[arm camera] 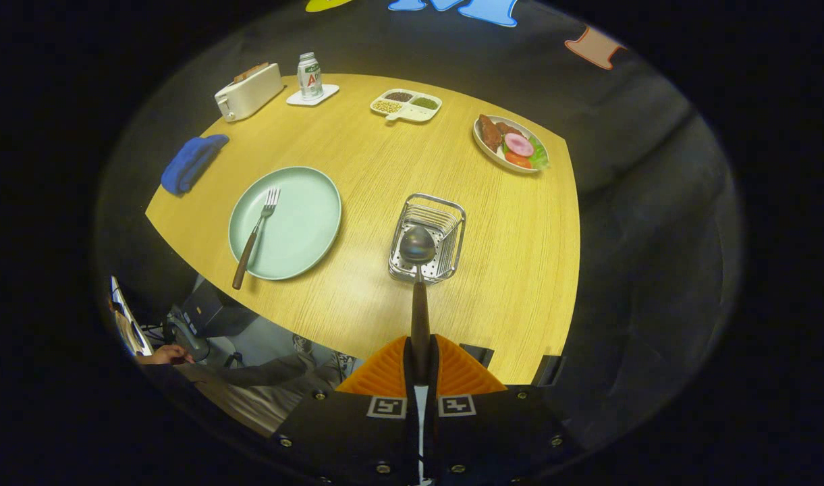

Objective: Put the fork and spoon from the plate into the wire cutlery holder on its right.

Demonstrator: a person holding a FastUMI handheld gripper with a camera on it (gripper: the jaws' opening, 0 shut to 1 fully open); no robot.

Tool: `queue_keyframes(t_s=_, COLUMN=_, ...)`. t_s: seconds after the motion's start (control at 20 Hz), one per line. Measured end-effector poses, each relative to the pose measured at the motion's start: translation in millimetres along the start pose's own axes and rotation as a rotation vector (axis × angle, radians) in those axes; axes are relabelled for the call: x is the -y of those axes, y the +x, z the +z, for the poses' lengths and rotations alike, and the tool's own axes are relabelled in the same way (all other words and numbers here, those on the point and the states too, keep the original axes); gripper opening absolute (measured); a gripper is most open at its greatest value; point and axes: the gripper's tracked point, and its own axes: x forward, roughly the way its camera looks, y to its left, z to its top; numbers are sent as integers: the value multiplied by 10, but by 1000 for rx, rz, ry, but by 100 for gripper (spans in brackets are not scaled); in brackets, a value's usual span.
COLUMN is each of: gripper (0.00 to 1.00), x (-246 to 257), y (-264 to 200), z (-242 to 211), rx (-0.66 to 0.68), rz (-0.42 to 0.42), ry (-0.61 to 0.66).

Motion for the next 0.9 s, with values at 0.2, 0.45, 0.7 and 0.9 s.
queue_keyframes(t_s=0.2, gripper=3, x=7, y=122, z=53, rx=-39, rz=18, ry=14)
queue_keyframes(t_s=0.45, gripper=3, x=3, y=278, z=196, rx=-106, rz=27, ry=37)
queue_keyframes(t_s=0.7, gripper=10, x=-39, y=314, z=314, rx=-106, rz=59, ry=52)
queue_keyframes(t_s=0.9, gripper=13, x=28, y=264, z=392, rx=-77, rz=48, ry=68)
